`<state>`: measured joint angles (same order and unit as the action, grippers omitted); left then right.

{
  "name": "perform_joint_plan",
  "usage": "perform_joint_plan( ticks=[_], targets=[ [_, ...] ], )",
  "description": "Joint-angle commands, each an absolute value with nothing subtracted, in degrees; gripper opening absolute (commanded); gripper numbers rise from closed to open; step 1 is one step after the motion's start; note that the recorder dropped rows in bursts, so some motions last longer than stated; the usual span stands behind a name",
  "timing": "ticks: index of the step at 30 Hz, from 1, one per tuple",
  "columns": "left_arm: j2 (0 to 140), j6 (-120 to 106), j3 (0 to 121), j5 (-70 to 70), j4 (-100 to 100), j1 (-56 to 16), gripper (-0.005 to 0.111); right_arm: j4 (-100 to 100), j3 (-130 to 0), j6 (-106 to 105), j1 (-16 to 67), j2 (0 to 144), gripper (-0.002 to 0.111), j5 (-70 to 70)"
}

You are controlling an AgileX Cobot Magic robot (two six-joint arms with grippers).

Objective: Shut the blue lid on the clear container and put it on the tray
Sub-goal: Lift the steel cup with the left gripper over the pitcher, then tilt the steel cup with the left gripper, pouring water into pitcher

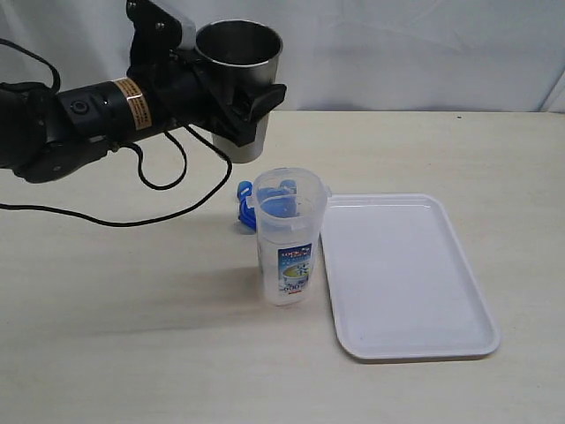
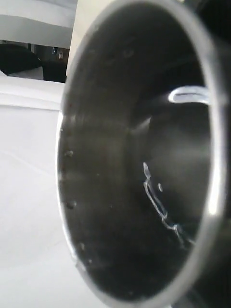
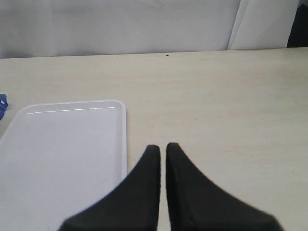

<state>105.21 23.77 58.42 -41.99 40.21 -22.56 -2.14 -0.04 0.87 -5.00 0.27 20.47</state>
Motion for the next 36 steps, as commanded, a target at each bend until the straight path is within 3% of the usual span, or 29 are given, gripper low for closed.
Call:
perform_joint_plan(
  ticks=[1, 20, 36],
  targets=[
    [104.1, 23.8, 59.6, -45.8, 39.8, -23.7, 0.000, -2.2, 0.0, 0.9, -5.2, 0.0, 0.005, 19.7],
    [104.6, 23.6, 59.6, -45.7, 54.9, -23.8, 0.000, -2.2, 0.0, 0.9, -5.2, 0.0, 0.005, 19.7],
    [104.6, 15.1, 59.6, -45.7, 55.4, -23.8, 0.000, -2.2, 0.0, 0.9, -5.2, 0.0, 0.005, 19.7]
  ],
)
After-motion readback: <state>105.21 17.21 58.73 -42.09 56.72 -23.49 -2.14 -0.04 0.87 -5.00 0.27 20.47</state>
